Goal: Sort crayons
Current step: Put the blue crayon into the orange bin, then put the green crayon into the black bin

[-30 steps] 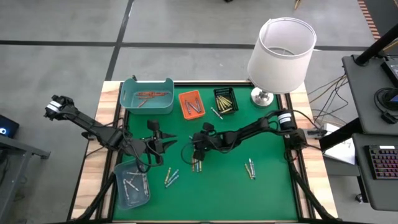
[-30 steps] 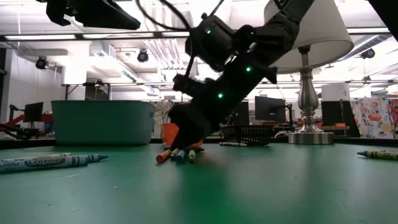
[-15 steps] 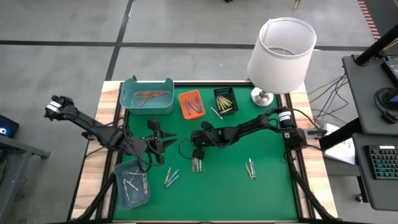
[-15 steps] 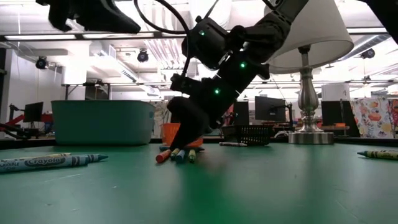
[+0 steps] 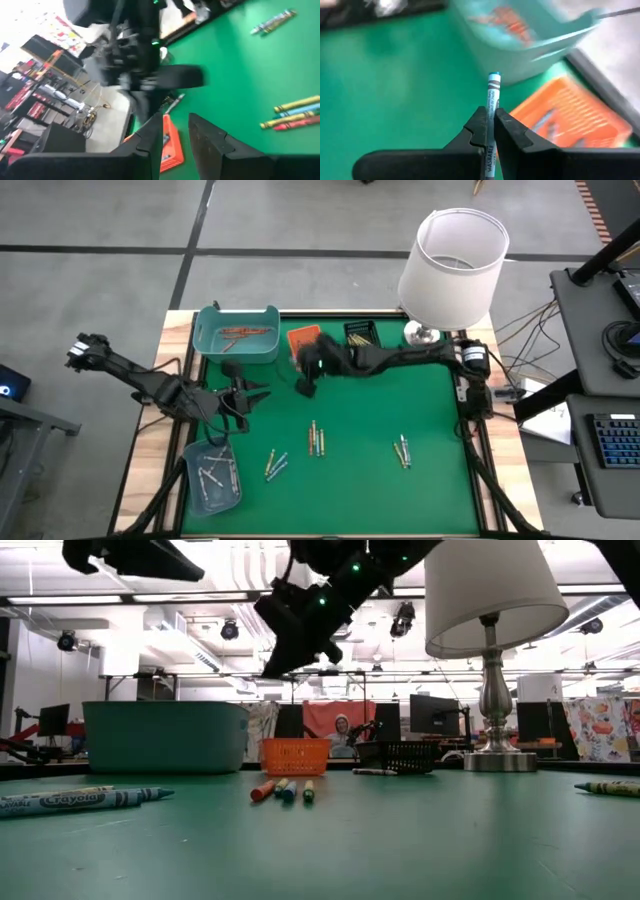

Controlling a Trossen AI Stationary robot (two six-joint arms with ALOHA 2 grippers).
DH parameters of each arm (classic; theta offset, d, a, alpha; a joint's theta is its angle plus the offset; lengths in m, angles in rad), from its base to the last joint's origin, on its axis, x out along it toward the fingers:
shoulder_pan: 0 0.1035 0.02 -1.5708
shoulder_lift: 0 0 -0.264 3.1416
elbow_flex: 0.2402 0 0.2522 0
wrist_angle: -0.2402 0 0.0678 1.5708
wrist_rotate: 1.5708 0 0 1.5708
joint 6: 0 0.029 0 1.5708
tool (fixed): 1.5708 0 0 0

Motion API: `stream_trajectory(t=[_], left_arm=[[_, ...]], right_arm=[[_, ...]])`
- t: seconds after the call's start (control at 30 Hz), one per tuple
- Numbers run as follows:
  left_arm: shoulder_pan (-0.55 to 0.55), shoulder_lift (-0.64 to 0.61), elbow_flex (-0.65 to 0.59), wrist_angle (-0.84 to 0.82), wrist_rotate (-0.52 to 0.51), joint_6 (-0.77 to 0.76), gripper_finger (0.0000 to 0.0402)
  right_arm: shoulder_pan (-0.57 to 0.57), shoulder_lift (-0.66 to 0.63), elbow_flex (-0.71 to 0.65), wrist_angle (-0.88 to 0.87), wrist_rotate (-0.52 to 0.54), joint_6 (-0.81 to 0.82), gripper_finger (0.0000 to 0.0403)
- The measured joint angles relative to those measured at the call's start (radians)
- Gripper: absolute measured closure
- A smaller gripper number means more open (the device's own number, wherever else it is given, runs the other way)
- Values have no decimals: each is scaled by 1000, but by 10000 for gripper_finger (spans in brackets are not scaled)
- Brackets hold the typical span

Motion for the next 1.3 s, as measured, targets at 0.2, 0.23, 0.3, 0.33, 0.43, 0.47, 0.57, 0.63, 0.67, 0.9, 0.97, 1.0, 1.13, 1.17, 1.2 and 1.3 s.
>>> stream_trajectory(t=[0.2, 0.23, 0.3, 0.33, 0.43, 0.47, 0.57, 0.63, 0.67, 0.9, 0.97, 1.0, 1.13, 1.17, 1.2, 1.3], left_arm=[[2, -53, 0, -3, -41, -9, 326], [2, -57, 0, -3, -41, -12, 326], [2, -62, 0, -2, -41, -18, 326], [2, -62, 0, -5, -41, -23, 326], [2, -60, 0, -5, -41, -41, 326], [2, -57, 0, -4, -42, -49, 326], [2, -46, 0, -5, -41, -78, 326], [2, -39, 0, -4, -41, -98, 326], [2, -35, 0, -4, -41, -110, 326], [2, -1, 0, 0, -41, -214, 326], [2, 9, 0, 1, -41, -254, 326], [2, 13, 0, 1, -41, -275, 326], [2, 30, 0, 1, -41, -337, 326], [2, 35, 0, 1, -41, -349, 326], [2, 39, 0, 3, -41, -358, 326], [2, 53, 0, 4, -41, -381, 326]], right_arm=[[-127, 55, 37, 16, 4, 79, 391], [-141, 74, 36, 15, 1, 84, 391], [-162, 108, 36, 27, -1, 96, 391], [-170, 122, 36, 34, -2, 96, 391], [-181, 146, 36, 37, 1, 86, 391], [-182, 149, 36, 36, 2, 80, 391], [-179, 150, 36, 41, 1, 60, 391], [-178, 150, 36, 42, 1, 58, 390], [-179, 150, 36, 40, 1, 58, 390], [-179, 150, 36, 37, -8, 54, 389], [-179, 150, 36, 36, -10, 43, 384], [-179, 150, 36, 36, -10, 35, 378], [-179, 150, 36, 35, -8, -16, 350], [-179, 150, 36, 36, -7, -14, 344], [-179, 150, 36, 36, -7, -3, 337], [-179, 150, 36, 32, -6, 16, 310]])
